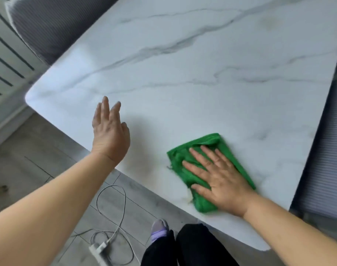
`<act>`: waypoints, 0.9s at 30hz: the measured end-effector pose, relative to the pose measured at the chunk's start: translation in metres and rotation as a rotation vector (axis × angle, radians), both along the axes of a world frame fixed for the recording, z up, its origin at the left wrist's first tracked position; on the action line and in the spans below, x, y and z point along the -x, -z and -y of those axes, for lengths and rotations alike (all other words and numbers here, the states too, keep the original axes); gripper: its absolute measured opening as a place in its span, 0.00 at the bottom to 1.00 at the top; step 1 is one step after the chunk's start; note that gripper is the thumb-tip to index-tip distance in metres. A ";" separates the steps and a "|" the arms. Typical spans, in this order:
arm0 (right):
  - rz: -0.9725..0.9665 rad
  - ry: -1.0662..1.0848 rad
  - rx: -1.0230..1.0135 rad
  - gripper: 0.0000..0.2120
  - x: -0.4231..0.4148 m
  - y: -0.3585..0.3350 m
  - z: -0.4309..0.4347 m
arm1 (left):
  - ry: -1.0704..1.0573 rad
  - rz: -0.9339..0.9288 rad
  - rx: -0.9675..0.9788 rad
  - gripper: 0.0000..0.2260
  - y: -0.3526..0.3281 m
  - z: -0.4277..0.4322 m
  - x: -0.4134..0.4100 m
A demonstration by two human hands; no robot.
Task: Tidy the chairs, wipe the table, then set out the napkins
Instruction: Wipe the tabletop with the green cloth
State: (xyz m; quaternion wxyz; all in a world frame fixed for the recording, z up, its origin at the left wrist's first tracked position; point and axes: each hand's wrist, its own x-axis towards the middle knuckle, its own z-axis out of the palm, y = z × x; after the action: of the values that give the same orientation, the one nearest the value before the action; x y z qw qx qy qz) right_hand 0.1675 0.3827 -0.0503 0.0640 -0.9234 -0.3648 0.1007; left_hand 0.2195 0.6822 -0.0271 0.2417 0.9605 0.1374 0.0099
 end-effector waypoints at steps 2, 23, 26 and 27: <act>0.028 0.268 0.064 0.31 -0.043 -0.004 0.042 | -0.057 -0.015 0.015 0.24 0.002 0.011 0.025; -0.143 -0.608 0.135 0.42 0.037 -0.004 0.121 | -0.520 -0.048 0.089 0.23 -0.009 0.234 0.095; -0.135 -0.653 0.200 0.45 0.032 -0.011 0.140 | -0.558 -0.094 0.042 0.23 -0.005 0.248 0.101; -0.140 -0.660 0.222 0.45 0.028 -0.013 0.143 | -0.581 -0.117 0.027 0.24 -0.003 0.249 0.103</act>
State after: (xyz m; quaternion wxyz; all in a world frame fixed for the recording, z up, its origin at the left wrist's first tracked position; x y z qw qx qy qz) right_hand 0.1398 0.2396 -0.0368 -0.0479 -0.7479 -0.6251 0.2181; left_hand 0.1170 0.4333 -0.0243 0.2333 0.8766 0.4203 0.0216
